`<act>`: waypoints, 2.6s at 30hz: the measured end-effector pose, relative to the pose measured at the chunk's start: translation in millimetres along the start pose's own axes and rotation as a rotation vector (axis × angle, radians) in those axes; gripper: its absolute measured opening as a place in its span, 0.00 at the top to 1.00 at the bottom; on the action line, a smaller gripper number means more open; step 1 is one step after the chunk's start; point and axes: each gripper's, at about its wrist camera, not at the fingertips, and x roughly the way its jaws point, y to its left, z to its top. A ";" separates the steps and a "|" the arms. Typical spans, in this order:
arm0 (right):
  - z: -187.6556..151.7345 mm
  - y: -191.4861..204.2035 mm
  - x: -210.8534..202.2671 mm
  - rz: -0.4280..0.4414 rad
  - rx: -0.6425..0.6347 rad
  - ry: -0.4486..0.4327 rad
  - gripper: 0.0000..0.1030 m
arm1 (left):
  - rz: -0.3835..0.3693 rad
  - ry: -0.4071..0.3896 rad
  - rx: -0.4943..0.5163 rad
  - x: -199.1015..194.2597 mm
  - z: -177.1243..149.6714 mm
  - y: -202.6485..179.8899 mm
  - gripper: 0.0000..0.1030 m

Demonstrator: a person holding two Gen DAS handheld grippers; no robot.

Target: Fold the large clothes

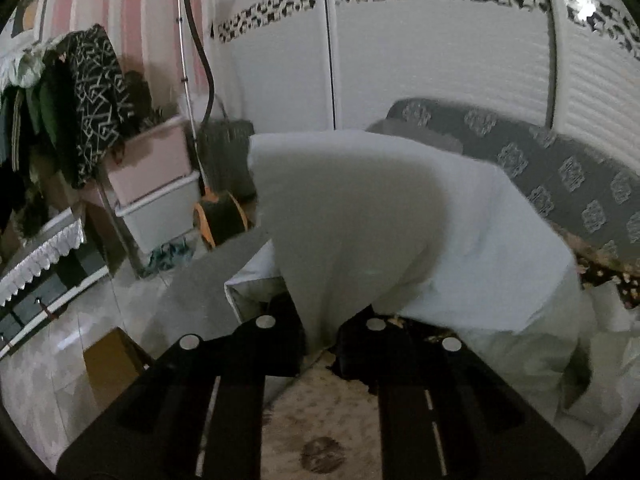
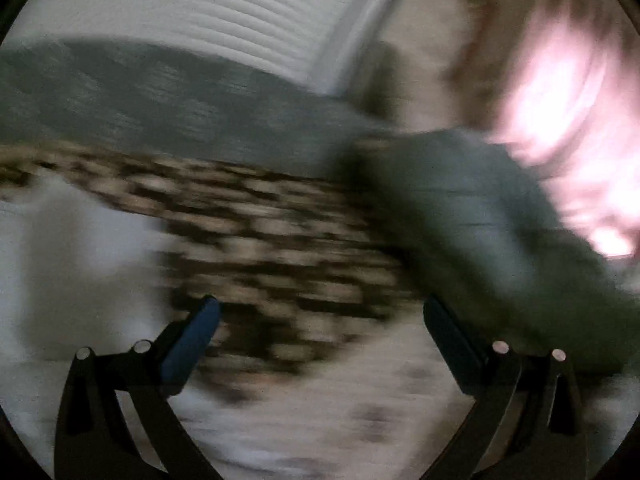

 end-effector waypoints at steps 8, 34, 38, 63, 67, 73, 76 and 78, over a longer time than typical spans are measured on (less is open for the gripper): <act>8.8 -66.9 -43.7 0.193 0.086 -0.058 0.02 | -0.175 -0.054 0.077 -88.0 33.1 -3.3 0.90; -7.3 -117.9 -1.2 0.584 0.219 -0.061 0.02 | -0.863 0.066 0.366 -248.7 -97.1 -370.2 0.03; -13.8 -95.4 1.9 0.644 0.181 -0.020 0.02 | -0.771 0.004 0.398 -233.9 -77.7 -343.0 0.03; -70.7 105.5 -130.1 1.047 -0.135 0.104 0.02 | -0.385 0.062 0.022 -58.4 -47.3 -120.9 0.03; -85.4 125.7 -143.4 1.141 -0.240 0.118 0.59 | -0.389 0.105 0.013 -50.4 -53.5 -127.4 0.03; -63.0 91.4 -144.3 1.130 -0.166 -0.013 0.96 | -0.381 0.107 0.079 -53.7 -62.9 -147.4 0.03; -37.5 55.1 -127.8 0.928 -0.066 -0.119 0.96 | -0.381 0.073 0.121 -66.0 -64.0 -156.0 0.03; -23.5 32.1 -95.4 0.785 0.005 -0.120 0.96 | -0.393 0.070 0.132 -70.6 -65.7 -160.7 0.03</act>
